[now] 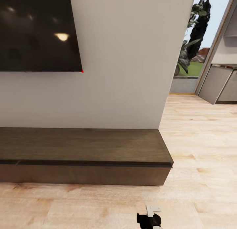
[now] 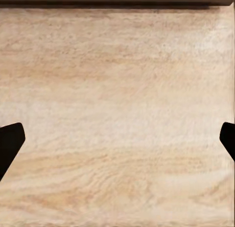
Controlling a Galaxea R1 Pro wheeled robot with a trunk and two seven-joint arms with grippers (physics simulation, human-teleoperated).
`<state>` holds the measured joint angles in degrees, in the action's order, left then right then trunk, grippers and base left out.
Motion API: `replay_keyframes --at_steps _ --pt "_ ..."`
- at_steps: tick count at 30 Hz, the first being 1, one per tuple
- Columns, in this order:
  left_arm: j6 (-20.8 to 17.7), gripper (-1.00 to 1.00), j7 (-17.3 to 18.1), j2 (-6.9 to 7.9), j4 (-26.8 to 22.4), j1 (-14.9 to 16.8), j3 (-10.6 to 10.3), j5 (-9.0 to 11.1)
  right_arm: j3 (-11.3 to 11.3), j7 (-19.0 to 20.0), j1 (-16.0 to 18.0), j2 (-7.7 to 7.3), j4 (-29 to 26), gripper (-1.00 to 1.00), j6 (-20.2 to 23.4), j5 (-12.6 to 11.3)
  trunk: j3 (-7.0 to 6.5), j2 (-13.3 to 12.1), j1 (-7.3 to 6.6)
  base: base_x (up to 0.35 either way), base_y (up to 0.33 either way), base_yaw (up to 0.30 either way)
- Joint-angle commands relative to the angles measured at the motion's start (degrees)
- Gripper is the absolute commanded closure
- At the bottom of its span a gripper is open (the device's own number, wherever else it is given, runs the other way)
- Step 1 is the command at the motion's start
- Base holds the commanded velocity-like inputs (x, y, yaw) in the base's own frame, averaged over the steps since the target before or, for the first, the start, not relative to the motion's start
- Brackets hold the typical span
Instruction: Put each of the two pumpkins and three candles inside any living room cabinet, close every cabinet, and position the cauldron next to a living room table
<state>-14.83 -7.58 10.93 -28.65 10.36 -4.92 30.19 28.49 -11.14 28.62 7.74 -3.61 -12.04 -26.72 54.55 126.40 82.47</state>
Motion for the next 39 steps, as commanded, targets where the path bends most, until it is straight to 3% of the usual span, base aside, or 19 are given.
replay_keyframes --at_steps 1,8,15,24,33,39 --pt "0.4 -1.00 -0.5 0.04 1.4 0.0 -0.5 0.4 0.5 0.2 0.0 -0.04 0.8 -1.00 -0.2 -0.6 -0.14 -0.4 -0.24 0.000 0.000 0.000" --pt "4.9 -1.00 -0.1 -0.02 10.5 0.0 -0.8 0.0 0.5 1.0 -0.3 -0.17 3.1 -1.00 -0.5 -0.7 -1.39 -3.2 -1.77 0.000 0.000 0.000" --pt "7.0 -1.00 0.5 -0.62 15.5 -0.1 -1.6 -0.1 0.4 1.1 -0.5 -0.18 6.2 -1.00 -0.5 -0.8 -2.65 -6.0 -3.31 0.000 0.000 0.000" --pt "7.9 -1.00 0.7 -1.92 17.3 -0.1 -4.6 0.0 0.4 1.0 -1.3 -0.18 6.4 -1.00 -0.4 -0.7 -4.27 -9.6 -5.29 0.000 0.000 0.000" --pt "7.9 -1.00 5.7 -1.90 18.5 -0.1 -5.4 -0.2 0.5 1.0 -1.4 -0.36 6.4 -1.00 -0.4 -0.6 -5.88 -13.2 -7.26 0.000 0.000 0.000" --pt "7.9 -1.00 6.7 -1.92 19.6 -0.2 -5.6 -0.2 0.5 1.0 -1.4 -0.42 6.4 -1.00 -0.4 -0.7 -6.96 -15.6 -8.58 0.000 0.000 0.000"
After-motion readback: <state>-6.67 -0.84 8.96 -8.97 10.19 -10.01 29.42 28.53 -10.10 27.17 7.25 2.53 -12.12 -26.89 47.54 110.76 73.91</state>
